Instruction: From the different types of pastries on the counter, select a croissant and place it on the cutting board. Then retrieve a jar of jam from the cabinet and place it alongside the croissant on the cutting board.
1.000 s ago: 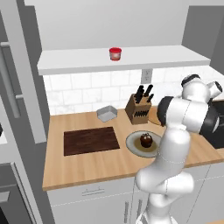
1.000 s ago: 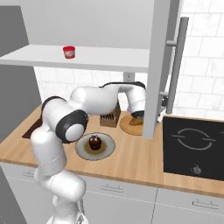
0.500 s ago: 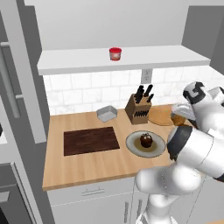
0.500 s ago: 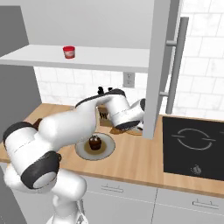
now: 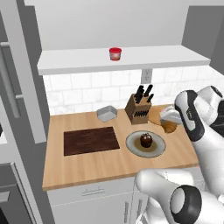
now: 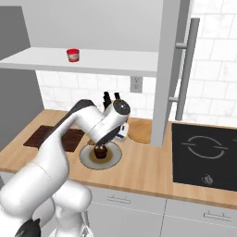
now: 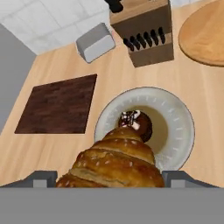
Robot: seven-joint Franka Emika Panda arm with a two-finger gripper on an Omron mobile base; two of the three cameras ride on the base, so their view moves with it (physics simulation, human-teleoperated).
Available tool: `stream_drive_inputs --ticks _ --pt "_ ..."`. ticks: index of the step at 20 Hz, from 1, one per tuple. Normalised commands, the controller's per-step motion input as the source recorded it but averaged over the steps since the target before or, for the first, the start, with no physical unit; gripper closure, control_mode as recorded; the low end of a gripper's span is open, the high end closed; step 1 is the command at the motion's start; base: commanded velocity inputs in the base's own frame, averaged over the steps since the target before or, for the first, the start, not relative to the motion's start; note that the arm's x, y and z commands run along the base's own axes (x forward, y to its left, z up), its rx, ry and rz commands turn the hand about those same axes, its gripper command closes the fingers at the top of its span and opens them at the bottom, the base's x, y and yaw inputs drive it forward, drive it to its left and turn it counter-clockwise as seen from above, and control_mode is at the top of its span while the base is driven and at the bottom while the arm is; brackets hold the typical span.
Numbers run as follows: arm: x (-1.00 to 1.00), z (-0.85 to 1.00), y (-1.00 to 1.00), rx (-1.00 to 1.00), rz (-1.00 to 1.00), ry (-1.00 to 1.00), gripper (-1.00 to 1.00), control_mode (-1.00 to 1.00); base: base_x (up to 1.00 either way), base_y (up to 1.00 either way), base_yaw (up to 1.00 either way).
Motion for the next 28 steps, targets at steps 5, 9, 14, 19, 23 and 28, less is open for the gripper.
stream_drive_inputs --ticks 5,9,14,19,23,28 --pt "0.12 -0.07 1.0 -0.07 0.2 0.11 1.0 -1.0 0.0 0.0 0.0" --pt "-0.04 -0.34 0.97 -0.08 0.4 0.06 1.0 -1.0 0.0 0.0 0.0" --pt "-0.08 -0.18 1.0 -0.07 0.35 0.0 1.0 -1.0 0.0 0.0 0.0" --pt "0.1 -0.02 0.93 -0.02 0.24 0.0 1.0 -1.0 0.0 0.0 0.0" --pt "0.46 0.0 0.61 0.0 0.2 0.0 1.0 -1.0 0.0 0.0 0.0" --pt "0.72 0.0 0.03 0.0 0.02 -0.01 1.0 -1.0 0.0 0.0 0.0"
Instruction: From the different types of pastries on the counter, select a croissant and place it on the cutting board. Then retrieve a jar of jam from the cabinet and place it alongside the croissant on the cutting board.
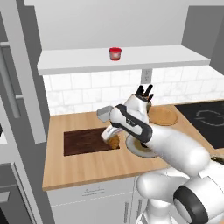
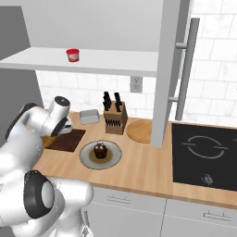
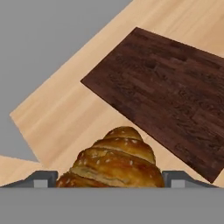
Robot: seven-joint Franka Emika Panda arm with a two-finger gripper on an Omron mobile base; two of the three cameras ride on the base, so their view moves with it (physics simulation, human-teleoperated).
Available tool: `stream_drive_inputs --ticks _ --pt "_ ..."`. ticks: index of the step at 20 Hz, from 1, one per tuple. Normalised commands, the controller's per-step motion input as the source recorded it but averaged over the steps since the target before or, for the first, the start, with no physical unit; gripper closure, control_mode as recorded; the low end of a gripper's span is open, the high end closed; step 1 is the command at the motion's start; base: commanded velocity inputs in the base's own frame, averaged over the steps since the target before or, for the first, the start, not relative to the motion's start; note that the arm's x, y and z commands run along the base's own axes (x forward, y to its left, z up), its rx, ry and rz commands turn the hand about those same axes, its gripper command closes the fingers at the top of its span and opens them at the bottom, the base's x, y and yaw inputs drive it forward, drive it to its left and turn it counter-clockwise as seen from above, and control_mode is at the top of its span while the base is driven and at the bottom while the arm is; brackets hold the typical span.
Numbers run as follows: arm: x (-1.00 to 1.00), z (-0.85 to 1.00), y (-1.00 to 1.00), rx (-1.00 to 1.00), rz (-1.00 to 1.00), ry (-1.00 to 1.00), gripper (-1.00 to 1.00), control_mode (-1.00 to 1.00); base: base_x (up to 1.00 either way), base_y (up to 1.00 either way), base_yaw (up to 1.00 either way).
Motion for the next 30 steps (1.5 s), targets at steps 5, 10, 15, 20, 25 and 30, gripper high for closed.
stream_drive_inputs --ticks 5,10,15,20,25,30 --pt "0.62 -0.07 0.28 -0.02 0.03 0.0 1.0 -1.0 0.0 0.0 0.0" --pt "0.42 -0.28 0.73 -0.03 0.16 0.0 1.0 -1.0 0.0 0.0 0.0" --pt "0.36 -0.39 0.44 -0.1 0.11 -0.05 1.0 -1.0 0.0 0.0 0.0" --pt "0.19 -0.24 0.41 -0.08 0.05 -0.09 1.0 -1.0 0.0 0.0 0.0" --pt "0.08 0.0 0.15 -0.02 0.01 -0.15 1.0 -1.0 0.0 0.0 0.0" --pt "0.31 -0.2 0.2 -0.03 0.03 -0.11 1.0 -1.0 0.0 0.0 0.0"
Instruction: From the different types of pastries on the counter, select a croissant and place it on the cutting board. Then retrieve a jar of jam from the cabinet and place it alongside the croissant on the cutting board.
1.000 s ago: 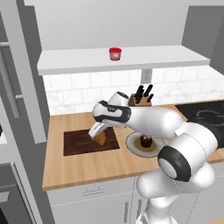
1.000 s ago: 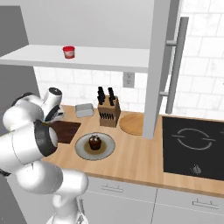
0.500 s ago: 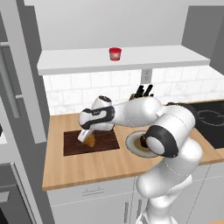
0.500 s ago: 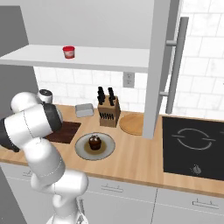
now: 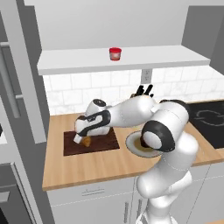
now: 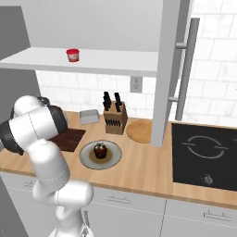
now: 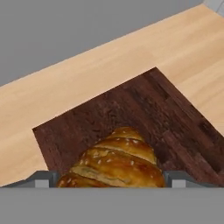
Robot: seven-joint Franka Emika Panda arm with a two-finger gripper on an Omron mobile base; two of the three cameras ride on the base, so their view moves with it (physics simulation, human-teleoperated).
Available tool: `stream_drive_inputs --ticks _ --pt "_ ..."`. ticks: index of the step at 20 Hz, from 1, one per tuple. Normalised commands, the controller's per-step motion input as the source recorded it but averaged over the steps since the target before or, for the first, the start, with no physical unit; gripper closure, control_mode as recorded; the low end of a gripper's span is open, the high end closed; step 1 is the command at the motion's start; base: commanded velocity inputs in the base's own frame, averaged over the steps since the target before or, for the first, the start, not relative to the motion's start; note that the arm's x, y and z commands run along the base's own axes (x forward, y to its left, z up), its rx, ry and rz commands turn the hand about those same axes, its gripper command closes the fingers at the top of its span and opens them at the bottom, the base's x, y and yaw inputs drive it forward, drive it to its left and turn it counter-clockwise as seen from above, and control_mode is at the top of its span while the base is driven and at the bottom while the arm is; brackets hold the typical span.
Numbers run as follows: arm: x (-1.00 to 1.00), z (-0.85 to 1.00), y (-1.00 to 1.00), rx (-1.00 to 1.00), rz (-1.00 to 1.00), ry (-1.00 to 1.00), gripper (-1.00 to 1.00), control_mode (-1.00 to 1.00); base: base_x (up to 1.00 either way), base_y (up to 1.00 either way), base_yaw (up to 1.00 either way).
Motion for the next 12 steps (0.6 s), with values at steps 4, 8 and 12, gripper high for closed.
stream_drive_inputs --ticks 4,8,12 --pt "0.43 -0.31 0.24 -0.03 0.03 -0.07 1.0 -1.0 0.0 0.0 0.0" --pt "0.3 -0.08 0.23 -0.02 0.03 -0.12 -1.0 -1.0 0.0 0.0 0.0" --pt "0.09 0.03 0.15 0.0 0.01 -0.14 -1.0 -1.0 0.0 0.0 0.0"
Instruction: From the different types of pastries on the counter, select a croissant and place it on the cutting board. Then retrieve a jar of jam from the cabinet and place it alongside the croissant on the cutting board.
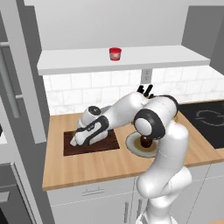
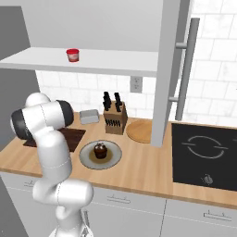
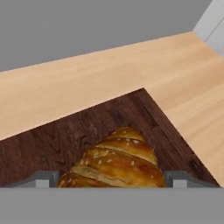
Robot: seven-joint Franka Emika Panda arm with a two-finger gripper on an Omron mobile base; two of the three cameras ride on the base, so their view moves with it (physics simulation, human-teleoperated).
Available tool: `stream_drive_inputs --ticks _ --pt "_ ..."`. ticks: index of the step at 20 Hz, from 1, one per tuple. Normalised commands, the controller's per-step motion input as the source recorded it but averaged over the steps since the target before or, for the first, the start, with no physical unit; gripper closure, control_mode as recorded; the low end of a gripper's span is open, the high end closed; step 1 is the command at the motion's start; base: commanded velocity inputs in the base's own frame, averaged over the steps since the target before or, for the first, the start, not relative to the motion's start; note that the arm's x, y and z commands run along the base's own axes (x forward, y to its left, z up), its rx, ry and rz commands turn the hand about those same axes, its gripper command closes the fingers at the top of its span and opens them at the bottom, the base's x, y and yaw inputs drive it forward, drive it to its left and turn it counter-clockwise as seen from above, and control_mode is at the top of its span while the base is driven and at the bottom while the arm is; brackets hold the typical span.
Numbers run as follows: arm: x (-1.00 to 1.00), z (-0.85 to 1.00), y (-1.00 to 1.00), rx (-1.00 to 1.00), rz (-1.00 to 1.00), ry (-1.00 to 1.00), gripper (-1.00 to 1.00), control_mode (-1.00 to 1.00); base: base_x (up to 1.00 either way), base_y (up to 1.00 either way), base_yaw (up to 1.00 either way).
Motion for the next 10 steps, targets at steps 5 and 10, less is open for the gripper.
stream_drive_inputs --ticks 5,10 --pt "-0.06 0.12 0.02 0.0 0.0 -0.05 -1.0 -1.0 0.0 0.0 0.0" --pt "0.05 0.26 0.0 0.0 -0.02 0.0 -1.0 -1.0 0.0 0.0 0.0"
